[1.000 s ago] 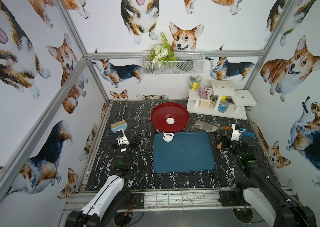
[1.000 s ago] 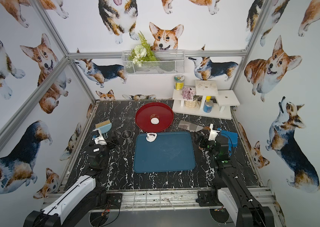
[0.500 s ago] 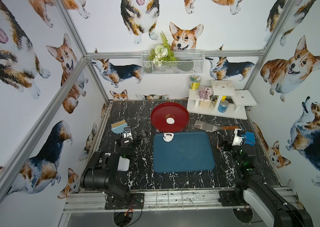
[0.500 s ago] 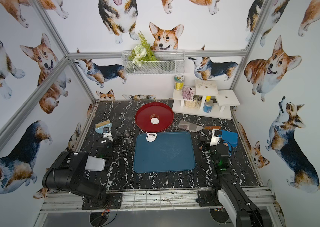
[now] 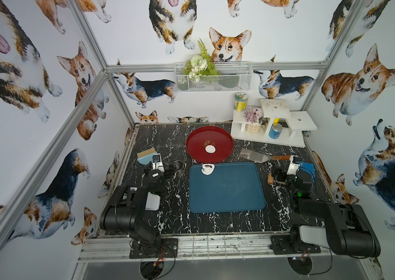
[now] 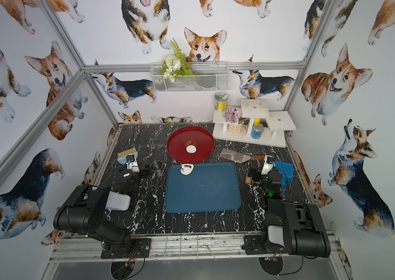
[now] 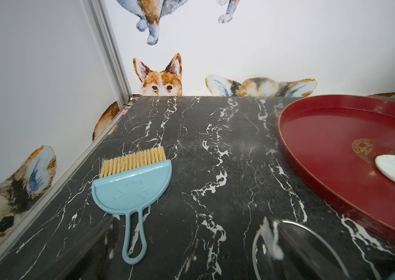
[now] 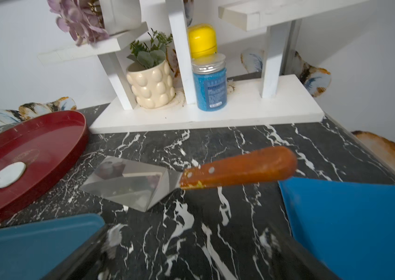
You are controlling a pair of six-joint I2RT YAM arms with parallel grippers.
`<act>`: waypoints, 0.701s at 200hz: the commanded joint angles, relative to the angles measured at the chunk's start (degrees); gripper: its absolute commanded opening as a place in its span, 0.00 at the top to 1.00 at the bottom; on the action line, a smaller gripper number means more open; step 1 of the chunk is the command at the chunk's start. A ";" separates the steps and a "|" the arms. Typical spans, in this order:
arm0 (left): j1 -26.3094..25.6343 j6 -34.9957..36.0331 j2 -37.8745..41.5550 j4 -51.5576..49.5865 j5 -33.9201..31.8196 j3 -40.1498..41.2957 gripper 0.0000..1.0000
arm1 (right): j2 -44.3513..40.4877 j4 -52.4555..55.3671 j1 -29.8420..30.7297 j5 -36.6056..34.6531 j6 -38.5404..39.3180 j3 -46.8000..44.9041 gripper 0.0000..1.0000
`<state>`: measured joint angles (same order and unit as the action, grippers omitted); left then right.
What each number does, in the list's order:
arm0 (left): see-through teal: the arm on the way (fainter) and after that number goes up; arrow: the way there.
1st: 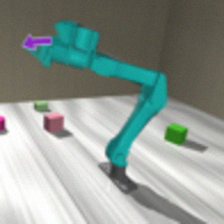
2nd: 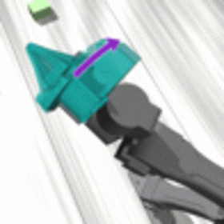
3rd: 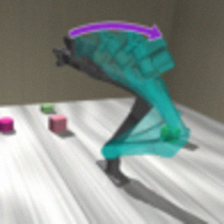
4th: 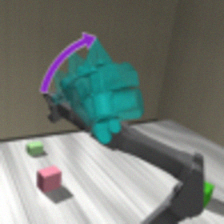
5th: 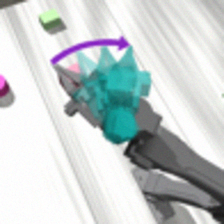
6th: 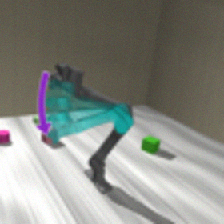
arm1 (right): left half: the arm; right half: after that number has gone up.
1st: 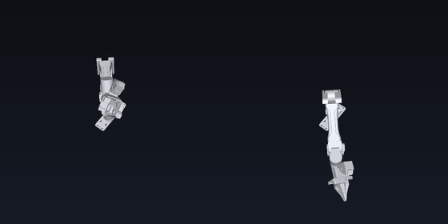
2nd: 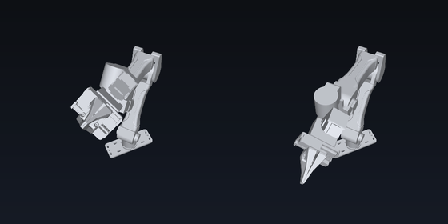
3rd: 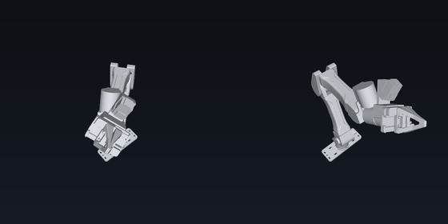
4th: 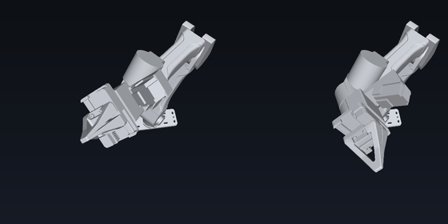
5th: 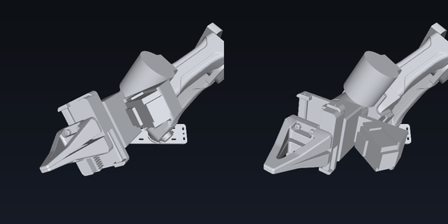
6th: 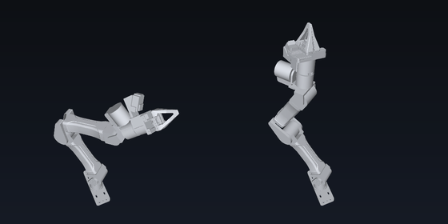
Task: Roll out the dumpling wrappers from the dough
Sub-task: Reset both arms
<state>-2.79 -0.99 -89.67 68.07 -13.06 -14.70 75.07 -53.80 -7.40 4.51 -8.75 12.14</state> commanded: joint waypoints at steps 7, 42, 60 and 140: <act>-0.11 0.73 -0.11 1.67 0.88 -0.11 0.00 | 2.36 -3.92 0.01 2.35 1.26 1.64 0.00; -0.11 0.68 -0.12 1.76 0.93 -0.10 0.00 | 6.65 -18.98 3.21 -1.93 4.06 -5.28 0.00; -0.11 0.72 -0.07 1.78 0.96 -0.10 0.00 | 6.71 -24.22 6.20 -4.27 6.42 -7.59 0.00; -0.11 0.68 -0.07 1.76 0.93 -0.07 0.00 | 7.53 -18.74 7.06 -6.96 6.72 -4.32 0.00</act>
<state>-3.01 -0.62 -89.67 68.12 -12.21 -14.70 82.70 -72.53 -0.38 -1.48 -2.68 7.51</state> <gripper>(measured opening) 0.998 0.996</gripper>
